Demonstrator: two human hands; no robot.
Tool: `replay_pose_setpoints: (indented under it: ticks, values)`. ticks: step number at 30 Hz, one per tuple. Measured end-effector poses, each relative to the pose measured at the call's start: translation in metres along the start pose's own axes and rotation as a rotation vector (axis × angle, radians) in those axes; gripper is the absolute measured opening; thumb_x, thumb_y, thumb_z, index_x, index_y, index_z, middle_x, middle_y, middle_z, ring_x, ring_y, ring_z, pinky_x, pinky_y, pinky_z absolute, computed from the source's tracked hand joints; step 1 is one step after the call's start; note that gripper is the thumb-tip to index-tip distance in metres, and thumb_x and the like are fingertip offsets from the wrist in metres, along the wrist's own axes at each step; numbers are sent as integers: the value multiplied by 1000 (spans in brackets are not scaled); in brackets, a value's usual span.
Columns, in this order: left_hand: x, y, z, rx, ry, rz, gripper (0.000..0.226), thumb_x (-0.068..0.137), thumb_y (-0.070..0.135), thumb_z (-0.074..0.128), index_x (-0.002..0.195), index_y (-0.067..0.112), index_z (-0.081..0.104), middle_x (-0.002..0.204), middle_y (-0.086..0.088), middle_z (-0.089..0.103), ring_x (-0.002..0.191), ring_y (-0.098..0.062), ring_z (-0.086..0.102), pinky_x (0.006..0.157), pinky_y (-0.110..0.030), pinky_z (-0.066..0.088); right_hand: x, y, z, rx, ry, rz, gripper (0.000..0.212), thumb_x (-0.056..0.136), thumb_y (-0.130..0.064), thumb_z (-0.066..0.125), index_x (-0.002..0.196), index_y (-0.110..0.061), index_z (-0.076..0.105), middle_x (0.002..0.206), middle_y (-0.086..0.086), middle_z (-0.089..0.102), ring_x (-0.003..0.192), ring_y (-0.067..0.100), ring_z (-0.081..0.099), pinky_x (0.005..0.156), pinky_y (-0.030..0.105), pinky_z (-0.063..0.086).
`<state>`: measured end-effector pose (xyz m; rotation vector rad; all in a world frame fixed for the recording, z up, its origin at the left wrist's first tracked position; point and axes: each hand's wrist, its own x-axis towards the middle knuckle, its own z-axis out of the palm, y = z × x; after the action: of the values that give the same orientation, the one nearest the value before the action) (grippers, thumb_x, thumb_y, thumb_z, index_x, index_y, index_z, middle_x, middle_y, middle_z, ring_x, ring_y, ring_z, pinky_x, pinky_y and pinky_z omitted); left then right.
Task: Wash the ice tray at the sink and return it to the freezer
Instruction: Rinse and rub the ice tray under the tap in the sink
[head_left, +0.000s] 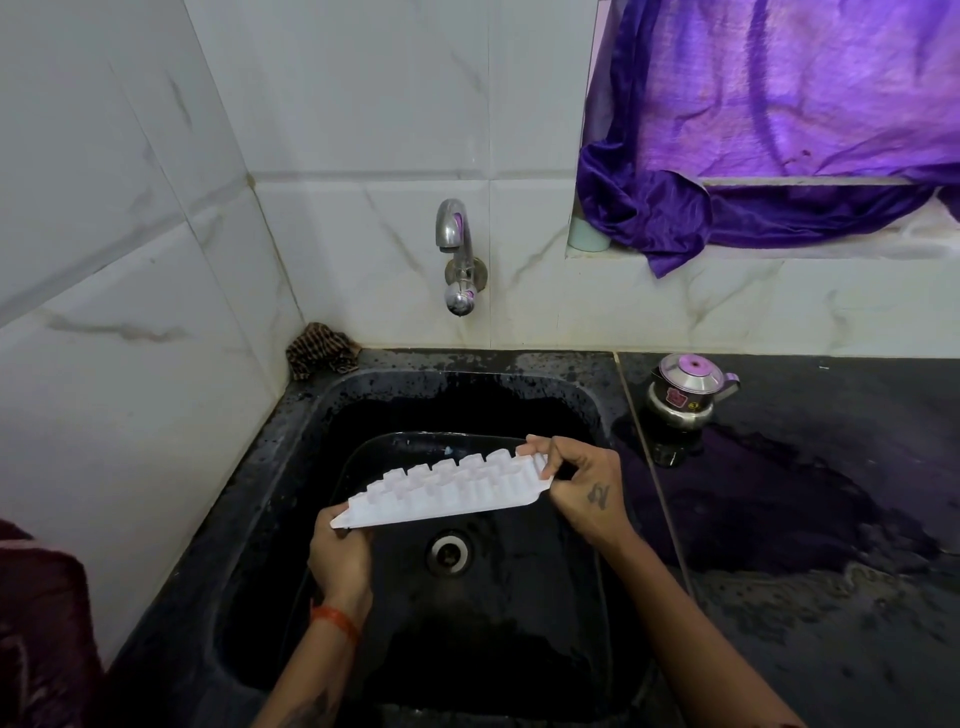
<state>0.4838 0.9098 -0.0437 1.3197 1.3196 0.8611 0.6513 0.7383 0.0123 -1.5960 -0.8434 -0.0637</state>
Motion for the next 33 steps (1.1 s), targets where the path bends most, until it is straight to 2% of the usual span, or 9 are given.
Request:
replay_pose_setpoints:
  ticks: [4, 8, 11, 14, 19, 22, 27, 30, 33]
  values:
    - [3, 0, 3, -2, -23, -22, 17, 83, 1, 61, 95, 13, 61, 89, -3, 60, 85, -24, 55, 75, -31, 43, -2, 2, -1, -39, -9, 61, 33, 67, 17, 68, 54, -11, 56, 81, -2, 73, 89, 1, 68, 75, 16, 53]
    - [20, -11, 7, 31, -69, -70, 19, 80, 2, 64, 75, 19, 56, 79, -7, 64, 90, -36, 64, 85, -48, 53, -3, 5, -2, -51, -61, 200, 23, 64, 11, 71, 65, -8, 58, 83, -3, 73, 85, 3, 69, 71, 19, 54]
    - [22, -10, 7, 116, -86, -95, 9, 82, 7, 64, 83, 16, 60, 88, -12, 67, 87, -34, 64, 83, -43, 52, -5, 8, -4, -97, -69, 345, 22, 65, 3, 76, 72, -12, 62, 75, -6, 69, 71, 0, 64, 67, 16, 50]
    - [25, -10, 6, 151, -124, -113, 7, 84, 9, 63, 89, 14, 64, 92, -11, 68, 88, -32, 64, 85, -42, 53, -10, 11, -6, -86, -74, 475, 21, 67, -3, 77, 79, -16, 65, 79, -4, 70, 73, 5, 65, 64, 16, 51]
    - [34, -16, 3, 286, -221, -135, 14, 86, 13, 62, 98, 10, 69, 95, -12, 69, 89, -32, 64, 85, -41, 53, -24, 25, -8, -103, -83, 698, 29, 70, -10, 77, 98, -12, 68, 90, 4, 72, 84, 18, 69, 80, 37, 57]
    - [34, -14, 2, 357, -270, -126, 15, 86, 14, 62, 98, 10, 70, 93, -10, 69, 85, -30, 63, 80, -36, 51, -32, 28, -11, -93, -68, 762, 33, 72, -11, 76, 104, -11, 69, 95, 5, 72, 87, 18, 69, 82, 40, 56]
    - [28, -5, 6, 337, -352, -97, 10, 85, 8, 63, 93, 8, 70, 91, -14, 69, 82, -30, 64, 77, -33, 50, -35, 29, -30, -47, 1, 804, 27, 75, -11, 75, 100, -15, 69, 93, 5, 72, 86, 18, 69, 81, 41, 57]
    - [16, 3, 15, 286, -381, -74, 12, 85, 5, 64, 80, 15, 68, 94, -16, 70, 87, -32, 66, 84, -41, 53, -34, 30, -51, 18, 33, 816, 26, 74, -8, 75, 99, -13, 70, 89, 5, 73, 83, 18, 70, 82, 42, 57]
    - [0, 11, 29, 229, -399, -68, 15, 83, 6, 66, 76, 19, 67, 91, -14, 71, 89, -33, 67, 89, -49, 53, -32, 32, -78, 51, 45, 806, 22, 73, -7, 75, 92, -19, 70, 85, 4, 73, 81, 18, 71, 81, 42, 57]
